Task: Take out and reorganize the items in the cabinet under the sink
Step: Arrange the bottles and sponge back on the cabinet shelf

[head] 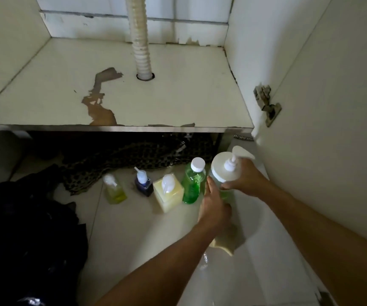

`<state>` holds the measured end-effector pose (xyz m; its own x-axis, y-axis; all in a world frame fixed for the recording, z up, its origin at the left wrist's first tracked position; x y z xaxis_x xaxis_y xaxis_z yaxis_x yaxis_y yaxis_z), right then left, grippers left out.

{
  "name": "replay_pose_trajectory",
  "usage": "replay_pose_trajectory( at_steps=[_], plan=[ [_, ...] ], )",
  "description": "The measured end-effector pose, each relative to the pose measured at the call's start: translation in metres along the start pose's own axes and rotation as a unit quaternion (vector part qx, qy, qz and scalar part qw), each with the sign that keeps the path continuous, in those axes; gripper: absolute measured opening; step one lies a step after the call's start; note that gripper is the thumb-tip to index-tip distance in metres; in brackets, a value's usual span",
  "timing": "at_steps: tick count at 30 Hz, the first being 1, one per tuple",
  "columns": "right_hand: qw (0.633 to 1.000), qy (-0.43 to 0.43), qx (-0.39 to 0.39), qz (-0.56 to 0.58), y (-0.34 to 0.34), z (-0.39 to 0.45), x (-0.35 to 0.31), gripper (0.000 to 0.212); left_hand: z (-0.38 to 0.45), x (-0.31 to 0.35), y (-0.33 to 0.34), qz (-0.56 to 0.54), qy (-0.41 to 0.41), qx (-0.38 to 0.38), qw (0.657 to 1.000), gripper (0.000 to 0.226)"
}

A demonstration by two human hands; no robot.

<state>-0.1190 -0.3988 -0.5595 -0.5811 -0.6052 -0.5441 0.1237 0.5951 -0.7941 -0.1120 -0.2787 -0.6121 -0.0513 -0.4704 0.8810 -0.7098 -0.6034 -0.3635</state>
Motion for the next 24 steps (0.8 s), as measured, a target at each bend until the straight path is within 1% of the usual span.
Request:
replay_pose_trajectory(
  at_steps=[4,7,9,12,14,18,21,22,24],
  plan=[
    [0.998,0.004,0.052,-0.029,0.002,0.0,0.002,0.06,-0.002,-0.001,-0.003,-0.007,0.018,-0.001,1.0,0.097],
    [0.997,0.011,0.066,-0.039,-0.001,-0.01,-0.002,0.056,-0.007,-0.002,-0.003,-0.011,0.015,-0.003,1.0,0.095],
    [0.996,0.006,0.079,-0.051,-0.007,-0.015,-0.006,0.064,-0.011,0.002,-0.001,-0.005,0.027,-0.008,1.0,0.094],
    [0.993,0.009,0.108,-0.039,-0.024,-0.026,-0.018,0.089,-0.019,0.014,-0.002,-0.005,0.055,0.0,0.998,0.096],
    [0.992,0.005,0.118,-0.036,-0.035,-0.033,-0.025,0.094,-0.025,0.024,-0.006,-0.022,0.079,0.019,0.996,0.096],
    [0.99,-0.018,0.131,-0.047,-0.057,-0.044,-0.041,0.091,-0.042,0.046,-0.018,-0.068,0.119,0.072,0.988,0.089],
    [0.987,-0.04,0.138,-0.067,-0.078,-0.054,-0.065,0.091,-0.052,0.068,-0.033,-0.082,0.143,0.104,0.981,0.087],
    [0.986,-0.044,0.139,-0.075,-0.086,-0.057,-0.073,0.087,-0.054,0.076,-0.038,-0.08,0.153,0.111,0.979,0.087],
    [0.984,-0.06,0.145,-0.086,-0.104,-0.063,-0.088,0.071,-0.056,0.09,-0.047,-0.075,0.171,0.115,0.976,0.089]
  ],
)
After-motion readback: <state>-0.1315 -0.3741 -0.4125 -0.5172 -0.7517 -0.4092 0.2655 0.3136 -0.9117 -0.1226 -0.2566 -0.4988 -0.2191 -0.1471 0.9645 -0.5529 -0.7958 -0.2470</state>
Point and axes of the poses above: each hand's wrist, its own z-axis towards the middle knuckle, its own y-axis out of the palm, x = y × z, the point moved 8 cm from there along z, towards the middle knuckle, and after that the axes turned 9 degrees about -z, right-handed, at the moved point
